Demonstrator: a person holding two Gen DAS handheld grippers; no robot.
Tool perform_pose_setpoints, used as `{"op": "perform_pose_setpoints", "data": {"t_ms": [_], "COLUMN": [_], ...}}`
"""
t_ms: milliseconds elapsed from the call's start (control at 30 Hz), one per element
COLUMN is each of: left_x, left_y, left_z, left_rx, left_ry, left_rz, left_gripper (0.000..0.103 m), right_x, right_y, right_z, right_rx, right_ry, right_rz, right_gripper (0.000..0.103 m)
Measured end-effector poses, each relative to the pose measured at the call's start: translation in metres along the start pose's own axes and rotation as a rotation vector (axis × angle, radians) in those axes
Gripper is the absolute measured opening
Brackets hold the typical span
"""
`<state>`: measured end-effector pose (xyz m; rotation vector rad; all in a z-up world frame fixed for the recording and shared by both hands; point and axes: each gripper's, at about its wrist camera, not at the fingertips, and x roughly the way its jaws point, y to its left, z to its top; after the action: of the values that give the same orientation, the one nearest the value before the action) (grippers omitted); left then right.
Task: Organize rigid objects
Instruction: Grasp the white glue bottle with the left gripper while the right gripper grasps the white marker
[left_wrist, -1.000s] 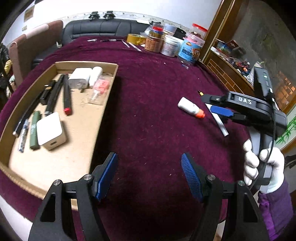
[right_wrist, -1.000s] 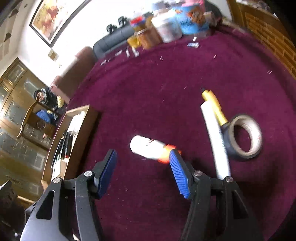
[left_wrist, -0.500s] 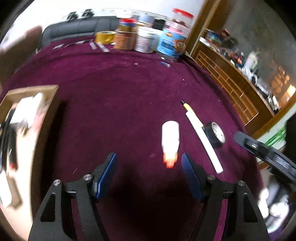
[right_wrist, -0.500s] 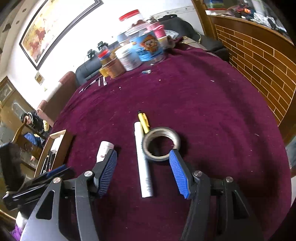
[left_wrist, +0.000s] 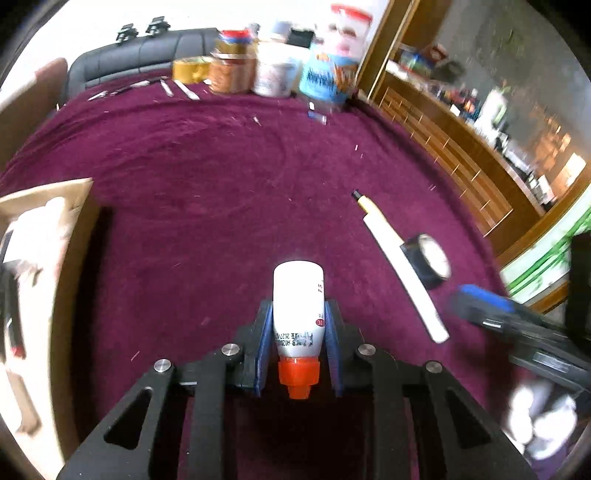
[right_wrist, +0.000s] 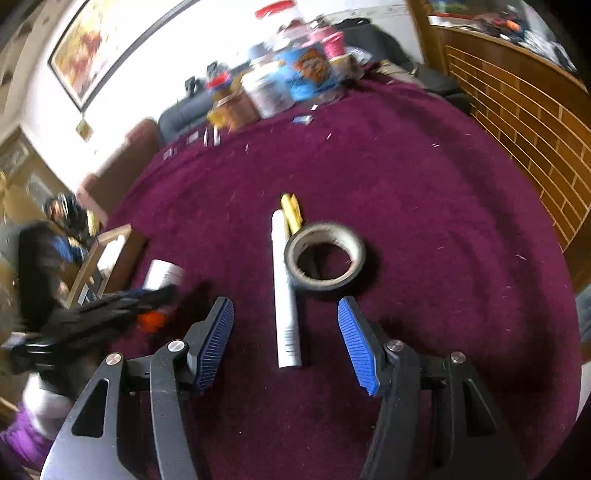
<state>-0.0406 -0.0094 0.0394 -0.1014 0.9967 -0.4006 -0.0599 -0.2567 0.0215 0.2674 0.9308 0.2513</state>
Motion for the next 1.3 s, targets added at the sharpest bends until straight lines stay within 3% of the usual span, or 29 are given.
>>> {"op": "perform_pose_setpoints", "data": {"t_ms": [100, 233, 267, 500, 700, 833, 1167, 1300], "left_x": [-0.031, -0.05, -0.054, -0.03, -0.003, 0.013, 0.019, 0.02], "left_y": [0.011, 0.022, 0.025, 0.022, 0.014, 0.016, 0.006, 0.005], "left_z": [-0.016, -0.03, -0.035, -0.056, -0.052, -0.045, -0.046, -0.046], "left_rx": [-0.03, -0.038, -0.034, 0.002, 0.052, 0.04, 0.09, 0.085], "left_ry": [-0.032, -0.064, -0.066, -0.018, -0.022, -0.028, -0.017, -0.017], "left_rz": [-0.036, -0.024, -0.016, 0.059, 0.167, 0.195, 0.252, 0.256], "left_gripper": [0.022, 0.022, 0.022, 0.022, 0.023, 0.036, 0.044, 0.045], "right_x": [0.021, 0.039, 0.039, 0.039, 0.046, 0.064, 0.048, 0.046], "right_y": [0.011, 0.034, 0.037, 0.061, 0.065, 0.07, 0.071, 0.074], "right_z": [0.001, -0.002, -0.004, -0.018, -0.004, 0.012, -0.013, -0.021], "right_rx": [-0.034, -0.079, -0.082, -0.144, -0.113, -0.128, -0.045, -0.047], "right_ry": [0.042, 0.067, 0.074, 0.107, 0.089, 0.092, 0.076, 0.033], "right_rz": [-0.056, -0.137, -0.126, -0.172, -0.21, -0.264, -0.193, -0.216], "right_gripper": [0.059, 0.026, 0.025, 0.026, 0.027, 0.026, 0.019, 0.02]}}
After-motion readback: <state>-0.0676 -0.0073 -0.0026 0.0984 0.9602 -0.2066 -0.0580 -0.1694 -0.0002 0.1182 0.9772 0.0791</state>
